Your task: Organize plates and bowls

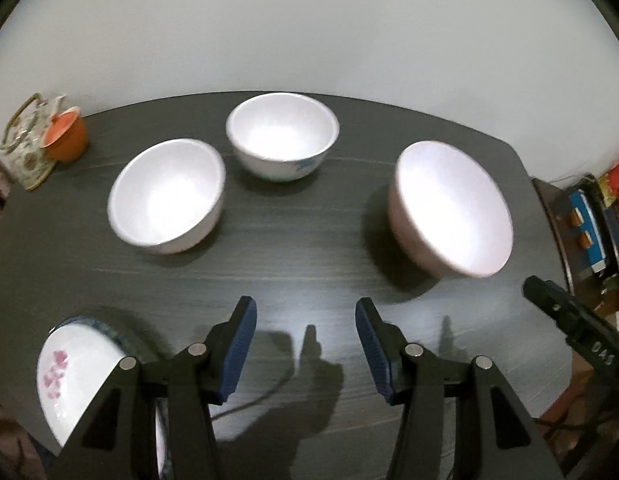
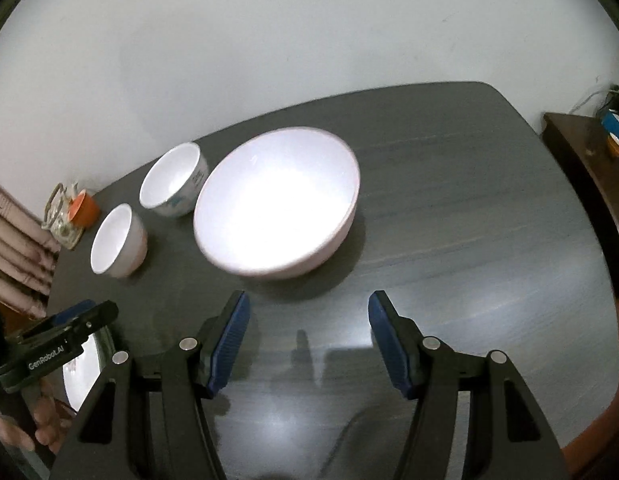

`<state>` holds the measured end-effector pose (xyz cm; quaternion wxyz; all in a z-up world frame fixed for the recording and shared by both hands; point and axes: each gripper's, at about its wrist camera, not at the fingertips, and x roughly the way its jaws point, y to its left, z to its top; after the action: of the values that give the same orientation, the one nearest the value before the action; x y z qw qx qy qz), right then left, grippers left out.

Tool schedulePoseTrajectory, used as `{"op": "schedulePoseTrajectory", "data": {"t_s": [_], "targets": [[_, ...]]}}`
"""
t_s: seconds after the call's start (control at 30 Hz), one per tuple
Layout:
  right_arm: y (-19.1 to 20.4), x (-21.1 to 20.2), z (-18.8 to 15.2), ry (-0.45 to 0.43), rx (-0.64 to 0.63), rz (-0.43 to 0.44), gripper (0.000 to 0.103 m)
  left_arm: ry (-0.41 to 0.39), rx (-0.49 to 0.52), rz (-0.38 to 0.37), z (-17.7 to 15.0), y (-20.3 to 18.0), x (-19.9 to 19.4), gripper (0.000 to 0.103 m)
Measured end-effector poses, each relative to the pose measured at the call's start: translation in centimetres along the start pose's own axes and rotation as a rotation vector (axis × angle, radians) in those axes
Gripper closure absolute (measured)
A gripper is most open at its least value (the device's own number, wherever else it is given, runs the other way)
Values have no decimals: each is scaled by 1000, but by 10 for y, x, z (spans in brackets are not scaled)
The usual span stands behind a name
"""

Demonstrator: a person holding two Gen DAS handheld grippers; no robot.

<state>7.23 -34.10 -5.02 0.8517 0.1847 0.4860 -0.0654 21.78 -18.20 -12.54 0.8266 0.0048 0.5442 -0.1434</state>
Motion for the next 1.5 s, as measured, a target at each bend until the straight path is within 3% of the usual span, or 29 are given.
{"op": "schedulePoseTrajectory", "data": {"t_s": [0.27, 0.57, 0.9, 0.93, 1.03, 1.23, 1.5], "targets": [[-18, 22, 30, 22, 10, -14, 44, 92, -65, -94, 34, -21, 32, 50], [-45, 48, 40, 89, 90, -2, 44, 169, -148, -160, 57, -29, 71, 50], [-45, 68, 49, 119, 79, -2, 48, 202, -148, -140, 63, -40, 93, 51], [-44, 70, 50, 124, 78, -4, 49, 202, -147, -139, 62, -39, 93, 53], [-43, 75, 49, 136, 77, -1, 58, 209, -145, -151, 65, -42, 99, 74], [-44, 83, 45, 160, 86, 4, 83, 207, -140, -200, 66, -43, 102, 87], [-38, 74, 38, 160, 79, -15, 84, 189, -118, -206, 58, -41, 86, 90]]}}
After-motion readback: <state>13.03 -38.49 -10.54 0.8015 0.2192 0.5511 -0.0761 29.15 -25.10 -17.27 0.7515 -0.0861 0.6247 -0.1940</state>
